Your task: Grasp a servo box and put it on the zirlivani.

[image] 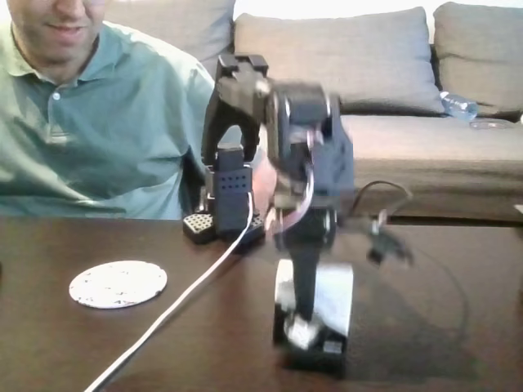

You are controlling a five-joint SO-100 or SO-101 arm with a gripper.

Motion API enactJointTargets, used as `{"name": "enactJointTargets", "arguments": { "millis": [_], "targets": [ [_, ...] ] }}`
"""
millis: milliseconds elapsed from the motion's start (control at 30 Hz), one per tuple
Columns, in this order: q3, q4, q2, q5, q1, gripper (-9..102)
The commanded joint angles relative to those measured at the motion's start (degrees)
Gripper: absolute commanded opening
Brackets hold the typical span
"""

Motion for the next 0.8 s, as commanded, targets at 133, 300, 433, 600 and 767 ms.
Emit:
{"name": "enactJointTargets", "arguments": {
  "millis": [133, 300, 433, 600, 767],
  "targets": [
    [-13.10, 13.62, 18.72, -4.48, 2.46, 10],
    [-15.73, 24.08, 27.07, -8.09, 6.06, 10],
    [-9.32, 24.87, 34.63, -13.45, 16.17, 10],
    [6.86, 22.50, 47.90, -23.29, 30.94, 10],
    [26.72, 13.62, 59.15, -31.55, 42.19, 12]
  ]
}}
